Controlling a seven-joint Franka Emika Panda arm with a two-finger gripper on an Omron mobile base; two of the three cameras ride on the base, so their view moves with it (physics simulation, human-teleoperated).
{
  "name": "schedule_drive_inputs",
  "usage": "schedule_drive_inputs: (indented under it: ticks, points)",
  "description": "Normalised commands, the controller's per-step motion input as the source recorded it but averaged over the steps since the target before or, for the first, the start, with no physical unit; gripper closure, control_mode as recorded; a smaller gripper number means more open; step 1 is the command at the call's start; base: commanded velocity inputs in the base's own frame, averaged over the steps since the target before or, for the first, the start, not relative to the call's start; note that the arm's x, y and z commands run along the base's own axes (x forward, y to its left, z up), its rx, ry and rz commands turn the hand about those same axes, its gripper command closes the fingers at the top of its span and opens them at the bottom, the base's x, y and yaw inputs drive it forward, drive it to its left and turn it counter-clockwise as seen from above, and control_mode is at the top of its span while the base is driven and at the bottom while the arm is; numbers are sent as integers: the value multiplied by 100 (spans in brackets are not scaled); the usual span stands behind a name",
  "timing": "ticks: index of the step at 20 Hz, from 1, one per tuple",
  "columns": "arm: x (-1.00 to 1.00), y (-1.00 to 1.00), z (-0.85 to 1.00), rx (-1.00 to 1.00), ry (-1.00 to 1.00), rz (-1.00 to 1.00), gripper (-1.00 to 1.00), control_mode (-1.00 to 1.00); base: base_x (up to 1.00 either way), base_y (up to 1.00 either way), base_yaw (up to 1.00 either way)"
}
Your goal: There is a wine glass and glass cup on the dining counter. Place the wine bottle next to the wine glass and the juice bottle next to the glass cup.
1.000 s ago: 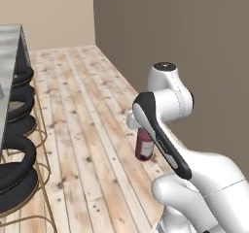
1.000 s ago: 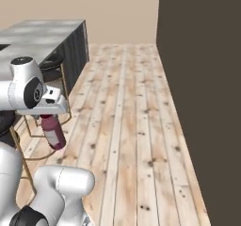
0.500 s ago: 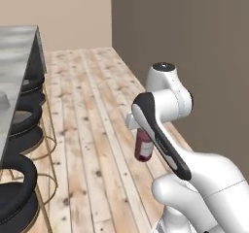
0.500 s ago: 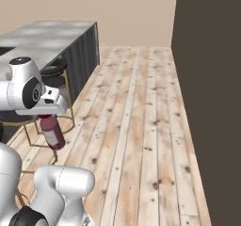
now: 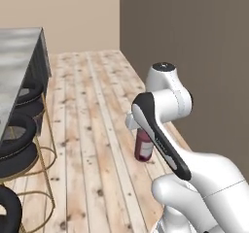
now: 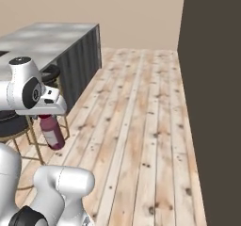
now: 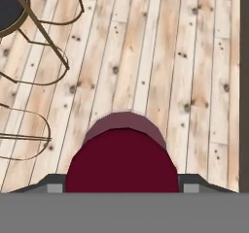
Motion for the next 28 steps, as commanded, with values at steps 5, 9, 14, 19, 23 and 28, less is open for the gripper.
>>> schedule_drive_inputs:
  ticks: [5,9,14,19,23,28]
  points:
    - [0,0,0,0,0,0,100,100,68,-34,13]
    - [0,0,0,0,0,0,100,100,67,-29,19]
    - [0,0,0,0,0,0,100,100,65,-27,22]
    - [0,0,0,0,0,0,100,100,60,-20,32]
    - [0,0,0,0,0,0,100,100,57,-15,39]
    - [0,0,0,0,0,0,100,100,61,-19,32]
